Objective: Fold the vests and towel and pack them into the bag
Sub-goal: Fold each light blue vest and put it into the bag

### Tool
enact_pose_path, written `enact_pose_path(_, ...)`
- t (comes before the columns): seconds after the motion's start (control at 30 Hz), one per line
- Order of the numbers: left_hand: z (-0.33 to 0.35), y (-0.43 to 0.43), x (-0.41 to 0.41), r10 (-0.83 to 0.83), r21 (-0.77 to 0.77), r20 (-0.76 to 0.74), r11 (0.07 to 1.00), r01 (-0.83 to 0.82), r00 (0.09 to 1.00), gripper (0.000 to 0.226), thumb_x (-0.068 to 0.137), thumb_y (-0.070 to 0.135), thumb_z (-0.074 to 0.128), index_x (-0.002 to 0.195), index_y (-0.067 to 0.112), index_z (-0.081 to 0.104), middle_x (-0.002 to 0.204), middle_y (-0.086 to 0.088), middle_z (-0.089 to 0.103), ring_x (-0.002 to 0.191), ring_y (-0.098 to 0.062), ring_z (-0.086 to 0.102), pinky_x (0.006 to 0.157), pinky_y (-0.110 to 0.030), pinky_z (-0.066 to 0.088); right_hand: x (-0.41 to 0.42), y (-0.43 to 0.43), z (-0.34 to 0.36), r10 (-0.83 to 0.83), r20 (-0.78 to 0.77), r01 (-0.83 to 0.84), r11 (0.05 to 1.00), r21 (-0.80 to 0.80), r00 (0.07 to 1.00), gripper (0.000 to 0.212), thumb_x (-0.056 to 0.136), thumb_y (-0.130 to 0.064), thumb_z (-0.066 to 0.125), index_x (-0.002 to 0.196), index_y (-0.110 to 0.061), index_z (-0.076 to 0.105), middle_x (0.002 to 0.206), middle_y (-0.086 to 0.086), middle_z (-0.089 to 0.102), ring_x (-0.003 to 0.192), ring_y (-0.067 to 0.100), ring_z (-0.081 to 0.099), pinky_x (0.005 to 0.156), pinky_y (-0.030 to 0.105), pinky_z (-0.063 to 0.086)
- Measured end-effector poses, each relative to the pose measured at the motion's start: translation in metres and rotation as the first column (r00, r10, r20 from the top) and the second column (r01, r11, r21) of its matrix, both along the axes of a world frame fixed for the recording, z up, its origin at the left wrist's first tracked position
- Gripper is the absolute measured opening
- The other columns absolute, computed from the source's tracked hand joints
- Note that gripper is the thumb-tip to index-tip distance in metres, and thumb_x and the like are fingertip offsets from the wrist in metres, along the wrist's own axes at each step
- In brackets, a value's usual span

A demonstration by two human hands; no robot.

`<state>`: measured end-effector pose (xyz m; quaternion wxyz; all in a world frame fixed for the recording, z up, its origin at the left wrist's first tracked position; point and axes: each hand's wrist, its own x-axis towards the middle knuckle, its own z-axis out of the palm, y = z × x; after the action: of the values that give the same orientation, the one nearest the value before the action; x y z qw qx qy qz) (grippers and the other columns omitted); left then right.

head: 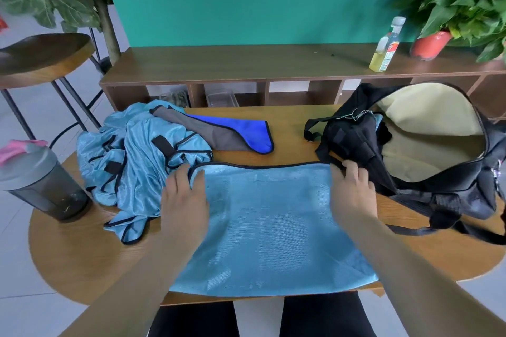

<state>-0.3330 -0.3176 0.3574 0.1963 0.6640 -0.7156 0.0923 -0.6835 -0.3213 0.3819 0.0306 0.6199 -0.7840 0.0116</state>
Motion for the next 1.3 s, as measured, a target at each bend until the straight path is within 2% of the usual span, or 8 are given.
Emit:
enact_pose_path(0.13, -0.007, 0.049, -0.028, -0.201, 0.123, -0.024, 0.971, 0.203, 0.979, 0.05, 0.097, 0.03, 0.058, 0.144, 0.012, 0.057, 0.156, -0.012, 0.045, 0.145, -0.039, 0.043, 0.116, -0.054, 0.04, 0.049, 0.056, -0.003, 0.178, 0.156, -0.179, 0.984, -0.013, 0.972, 0.061, 0.108, -0.034, 0.043, 0.165, -0.025, 0.023, 0.172, 0.003, 0.011, 0.156, 0.029, 0.017, 0.125, 0.045, 0.031)
enact_pose_path(0.33, -0.041, 0.074, -0.008, -0.149, 0.322, 0.104, 0.94, 0.109, 0.983, 0.073, 0.105, 0.068, 0.022, 0.16, 0.026, 0.043, 0.17, -0.005, 0.031, 0.158, -0.029, 0.028, 0.125, -0.047, 0.014, 0.039, 0.084, -0.044, 0.226, 0.192, -0.247, 0.964, 0.093, 0.955, 0.07, 0.104, -0.072, 0.015, 0.166, -0.039, 0.01, 0.176, -0.006, -0.008, 0.162, 0.02, -0.01, 0.132, 0.044, 0.004)
enact_pose_path(0.5, -0.025, 0.076, -0.002, -0.086, 0.446, 0.093, 0.894, 0.036, 0.992, 0.093, 0.088, 0.082, -0.018, 0.167, 0.034, -0.005, 0.173, -0.001, -0.016, 0.16, -0.021, -0.02, 0.126, -0.041, -0.014, 0.006, 0.085, -0.041, 0.189, 0.174, -0.199, 0.979, 0.043, 0.966, 0.072, 0.104, -0.071, 0.017, 0.167, -0.036, 0.015, 0.176, -0.007, 0.002, 0.162, 0.017, -0.002, 0.132, 0.039, 0.005)
enact_pose_path(0.63, -0.018, 0.08, -0.006, -0.039, 0.48, 0.112, 0.877, -0.02, 0.993, 0.1, 0.081, 0.083, -0.023, 0.166, 0.03, -0.016, 0.172, -0.005, -0.026, 0.157, -0.021, -0.029, 0.124, -0.04, -0.019, 0.008, 0.088, -0.039, 0.185, 0.172, -0.196, 0.979, 0.05, 0.968, 0.072, 0.104, -0.071, 0.017, 0.167, -0.037, 0.014, 0.176, -0.007, 0.002, 0.162, 0.016, -0.002, 0.132, 0.038, 0.005)
enact_pose_path(0.83, -0.016, 0.095, -0.005, -0.085, 0.421, 0.061, 0.906, 0.051, 0.995, 0.105, 0.087, 0.085, -0.018, 0.169, 0.024, 0.004, 0.175, -0.008, -0.009, 0.161, -0.023, -0.016, 0.127, -0.039, -0.011, 0.011, 0.098, -0.034, 0.155, 0.168, -0.169, 0.983, 0.068, 0.974, 0.083, 0.097, -0.075, 0.002, 0.166, -0.032, 0.02, 0.176, -0.005, 0.007, 0.162, 0.017, 0.002, 0.131, 0.04, 0.011)
enact_pose_path(1.0, 0.009, 0.062, -0.048, -0.141, 0.399, -0.064, 0.904, 0.155, 0.988, 0.095, 0.09, 0.078, -0.006, 0.168, 0.026, 0.003, 0.175, -0.001, -0.014, 0.16, -0.022, -0.019, 0.128, -0.039, -0.014, 0.041, 0.053, -0.011, 0.211, 0.217, -0.23, 0.971, 0.069, 0.953, 0.073, 0.105, -0.067, 0.019, 0.167, -0.029, 0.013, 0.176, -0.004, -0.002, 0.162, 0.02, -0.007, 0.132, 0.044, 0.008)
enact_pose_path(1.17, -0.005, 0.004, -0.05, -0.127, 0.481, 0.103, 0.874, 0.062, 0.987, 0.09, 0.089, 0.079, -0.006, 0.167, 0.036, 0.001, 0.176, 0.0, -0.011, 0.161, -0.028, -0.016, 0.129, -0.053, -0.004, 0.03, 0.002, -0.028, 0.189, 0.193, -0.223, 0.958, 0.178, 0.963, 0.073, 0.104, -0.071, 0.016, 0.167, -0.035, 0.005, 0.176, -0.004, -0.007, 0.162, 0.023, -0.01, 0.131, 0.047, 0.005)
enact_pose_path(1.3, -0.018, -0.004, -0.024, -0.041, 0.49, 0.11, 0.871, -0.018, 0.993, 0.091, 0.088, 0.09, -0.003, 0.165, 0.042, -0.011, 0.174, 0.005, -0.02, 0.16, -0.026, -0.02, 0.129, -0.054, -0.002, 0.002, 0.006, -0.038, 0.163, 0.157, -0.183, 0.975, 0.123, 0.974, 0.077, 0.097, -0.08, 0.004, 0.166, -0.044, 0.0, 0.176, -0.006, -0.006, 0.162, 0.02, -0.007, 0.131, 0.043, 0.003)
